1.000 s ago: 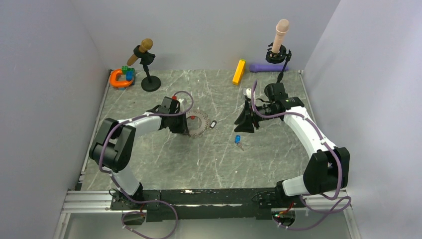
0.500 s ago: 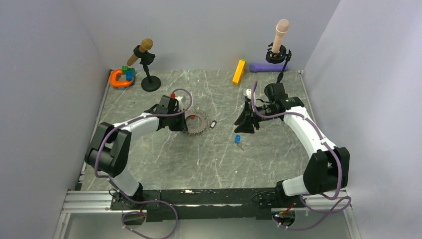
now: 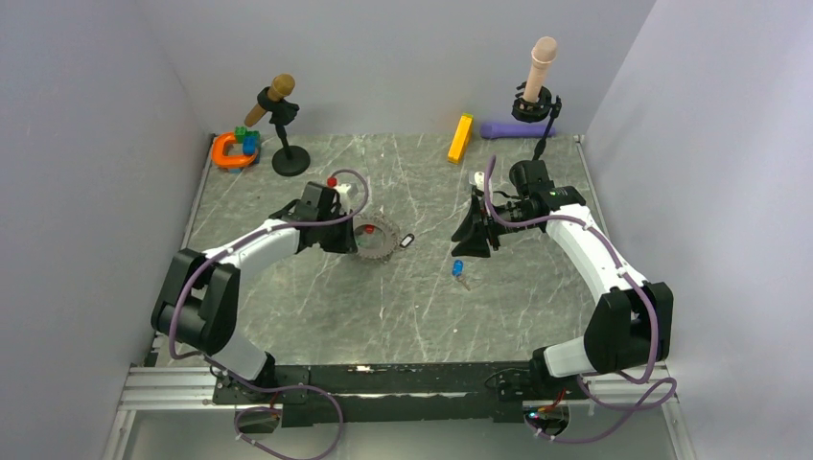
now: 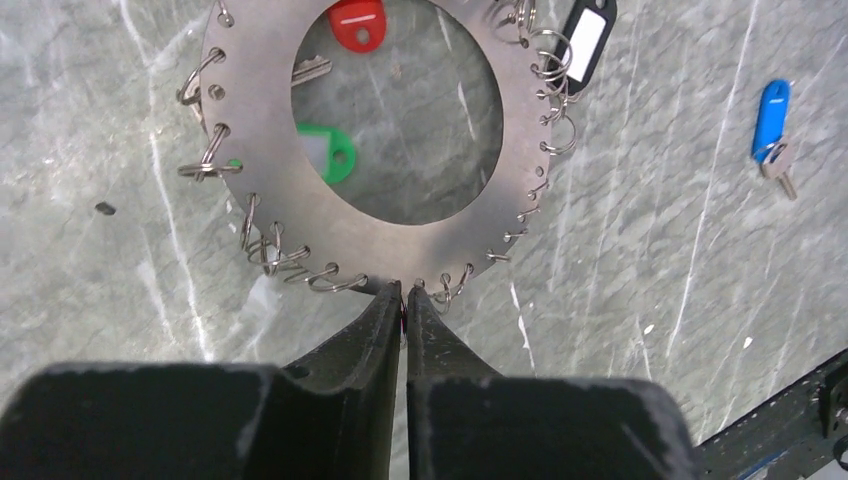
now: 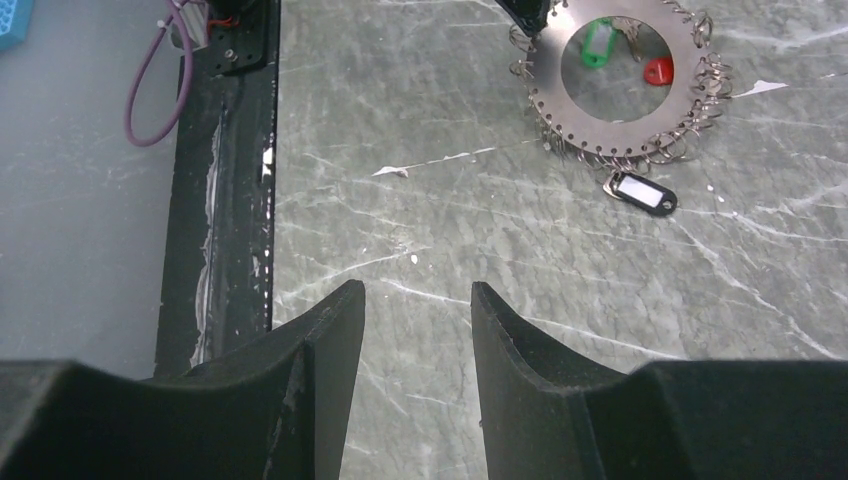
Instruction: Put the keys on the keyring
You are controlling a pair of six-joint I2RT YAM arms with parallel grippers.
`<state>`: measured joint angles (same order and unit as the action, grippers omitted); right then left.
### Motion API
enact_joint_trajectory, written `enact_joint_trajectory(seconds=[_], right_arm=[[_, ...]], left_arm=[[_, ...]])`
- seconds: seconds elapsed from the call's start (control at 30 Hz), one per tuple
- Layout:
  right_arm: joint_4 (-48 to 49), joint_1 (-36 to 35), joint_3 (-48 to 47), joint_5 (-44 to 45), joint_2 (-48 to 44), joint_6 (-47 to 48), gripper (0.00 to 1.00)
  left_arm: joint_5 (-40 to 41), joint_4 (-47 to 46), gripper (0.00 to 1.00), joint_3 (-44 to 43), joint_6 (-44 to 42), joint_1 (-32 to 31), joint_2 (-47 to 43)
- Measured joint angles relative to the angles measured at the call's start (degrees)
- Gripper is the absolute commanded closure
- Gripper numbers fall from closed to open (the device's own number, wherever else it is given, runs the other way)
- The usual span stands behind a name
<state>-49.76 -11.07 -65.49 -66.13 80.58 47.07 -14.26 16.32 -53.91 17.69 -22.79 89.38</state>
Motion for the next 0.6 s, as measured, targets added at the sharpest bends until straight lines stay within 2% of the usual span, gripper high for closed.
enact_joint_trajectory(seconds=[0.17, 0.4, 0.5, 0.6], right_arm=[[-0.4, 0.0, 0.0, 0.0, 0.0, 0.3, 0.52], [-0.8, 0.0, 0.0, 0.0, 0.7, 0.5, 0.52], [-0.8, -0.2, -0.1, 0.0, 1.1, 0.5, 0.52], [-0.8, -0.3, -0.1, 0.0, 1.2, 0.6, 0.52]], left_arm=[[0.7, 2.1, 0.79, 2.2, -2.5, 0.0, -2.3], [2.2, 4.2, 0.73, 9.3, -3.0, 0.0, -7.0], [3.7, 4.5, 0.66, 10.1, -3.0, 0.2, -10.9], [4.0, 2.9, 0.66, 10.1, -2.8, 1.2, -13.7]])
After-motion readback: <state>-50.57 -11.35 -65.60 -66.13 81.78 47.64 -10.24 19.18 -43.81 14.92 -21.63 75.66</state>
